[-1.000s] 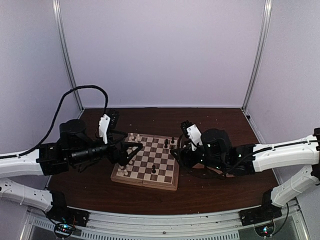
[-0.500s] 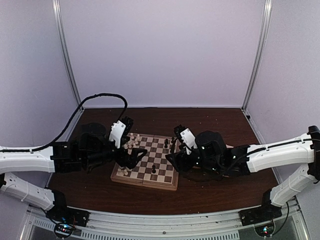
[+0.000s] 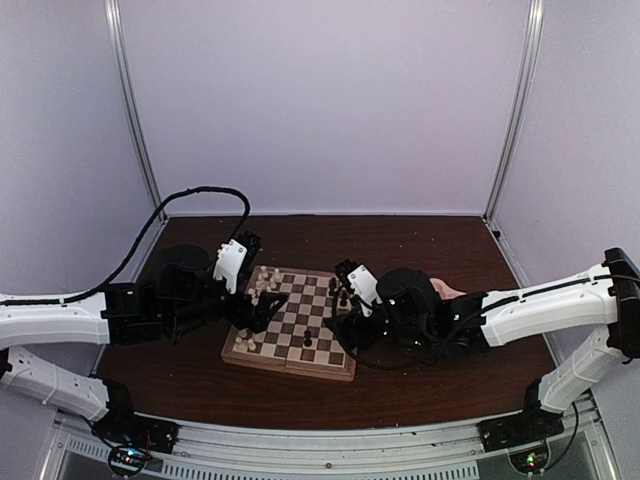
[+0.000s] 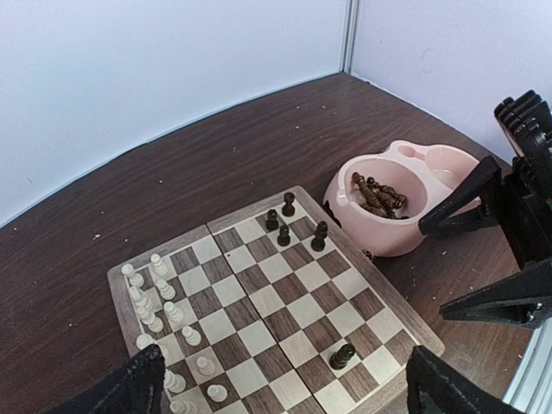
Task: Set up the chess pieces on the board
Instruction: Place the queen at d8.
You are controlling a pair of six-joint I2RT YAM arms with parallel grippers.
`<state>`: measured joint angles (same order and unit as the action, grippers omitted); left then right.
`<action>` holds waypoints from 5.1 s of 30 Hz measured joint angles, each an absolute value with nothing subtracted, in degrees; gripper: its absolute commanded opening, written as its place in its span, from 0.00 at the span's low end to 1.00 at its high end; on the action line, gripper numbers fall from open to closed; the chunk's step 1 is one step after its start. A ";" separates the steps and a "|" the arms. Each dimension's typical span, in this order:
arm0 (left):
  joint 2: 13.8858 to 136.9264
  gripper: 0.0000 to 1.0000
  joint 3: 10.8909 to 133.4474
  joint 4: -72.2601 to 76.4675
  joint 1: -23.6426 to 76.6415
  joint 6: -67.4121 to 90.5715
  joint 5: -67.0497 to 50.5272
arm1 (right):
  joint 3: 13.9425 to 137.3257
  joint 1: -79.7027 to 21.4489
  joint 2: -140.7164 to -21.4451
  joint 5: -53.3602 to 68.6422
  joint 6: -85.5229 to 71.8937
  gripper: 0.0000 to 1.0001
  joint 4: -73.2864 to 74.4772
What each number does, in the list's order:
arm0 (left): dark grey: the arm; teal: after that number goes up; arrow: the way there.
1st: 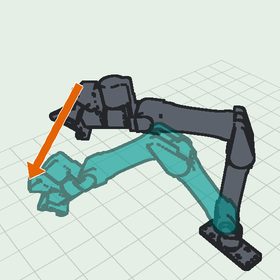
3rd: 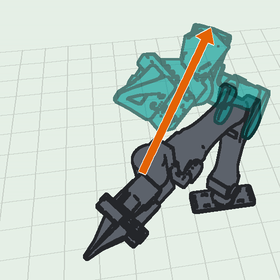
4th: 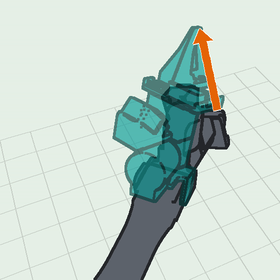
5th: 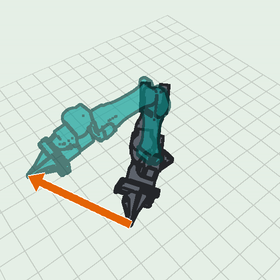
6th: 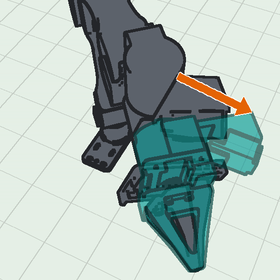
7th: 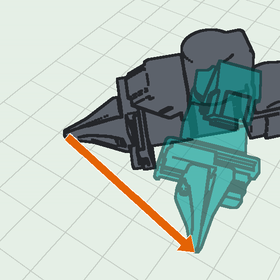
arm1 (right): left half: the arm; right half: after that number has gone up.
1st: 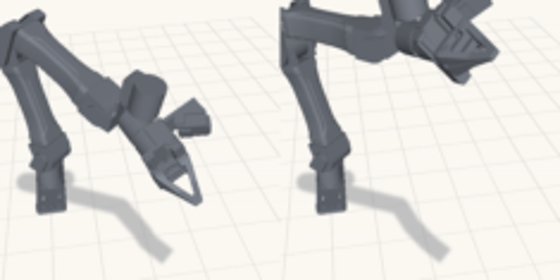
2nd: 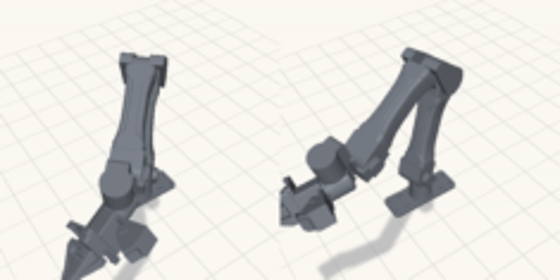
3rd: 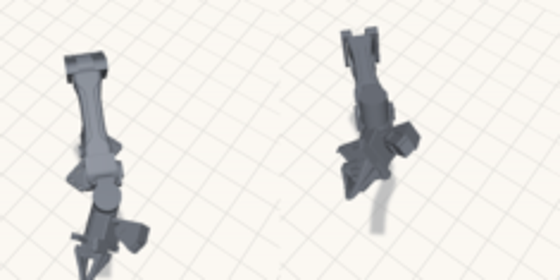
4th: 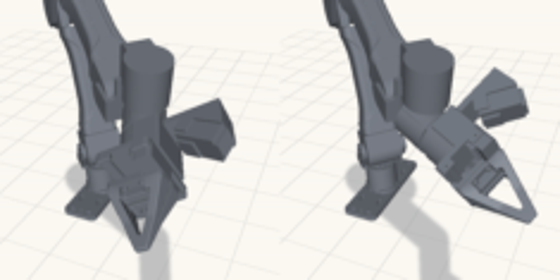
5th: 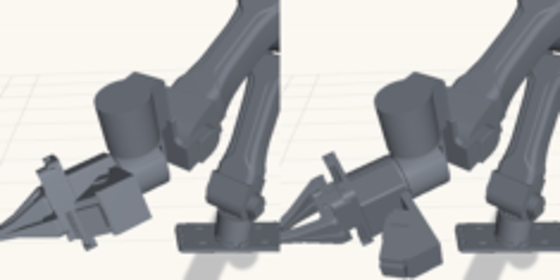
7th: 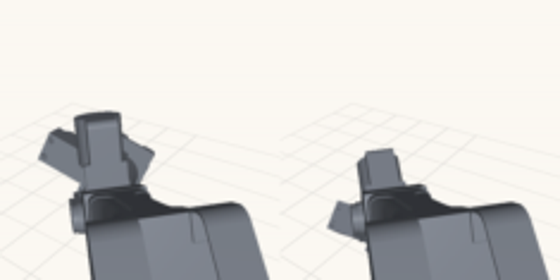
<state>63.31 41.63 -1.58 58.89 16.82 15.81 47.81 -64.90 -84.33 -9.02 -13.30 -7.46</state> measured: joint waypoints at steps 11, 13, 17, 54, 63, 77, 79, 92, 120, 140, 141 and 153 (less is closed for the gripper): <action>63.31 0.98 40.21 -1.89 58.04 19.86 17.06 | 48.58 -64.90 -85.34 -9.23 -12.38 0.75 -7.09; 63.31 0.98 40.18 -1.89 58.04 19.92 17.23 | 48.58 -64.90 -85.60 -9.23 -12.29 0.75 -7.09; 63.33 0.98 40.16 -1.89 58.04 19.97 17.41 | 48.62 -64.90 -85.62 -9.23 -12.19 0.75 -7.11; 63.70 0.98 40.01 -3.90 57.93 19.11 21.82 | 52.18 -68.38 -90.43 -6.81 -4.36 0.72 -9.19; 63.88 0.98 40.01 -3.95 57.93 18.09 23.22 | 54.52 -74.24 -92.42 -6.24 0.47 0.74 -8.71; 61.30 0.98 38.76 -3.11 57.34 16.69 24.45 | 55.29 -74.24 -92.68 -6.79 1.17 0.75 -7.51; 61.32 0.98 38.57 -3.14 57.30 16.58 24.45 | 55.37 -74.24 -92.75 -6.94 1.15 0.76 -7.35; 61.06 0.98 38.02 -2.90 56.62 16.60 25.26 | 56.21 -74.24 -93.23 -8.08 0.73 0.76 -7.03; 59.75 0.98 36.84 -3.60 53.45 21.41 28.36 | 59.48 -74.24 -96.71 -9.82 -4.25 0.57 -1.67; 59.27 0.98 36.40 -3.53 53.45 21.58 27.81 | 65.91 -68.51 -103.39 -9.74 -10.98 0.44 5.74; 59.27 0.98 36.40 -3.53 53.45 21.58 27.79 | 66.24 -68.10 -103.74 -9.50 -11.16 0.43 5.91; 59.27 0.98 36.40 -3.53 53.45 21.58 27.00 | 69.17 -66.43 -107.85 -6.50 -12.45 0.28 6.70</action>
<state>59.27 36.40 -3.53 53.45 21.58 27.00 69.17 -66.43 -107.85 -6.50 -12.45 6.70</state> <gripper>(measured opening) 0.977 0.312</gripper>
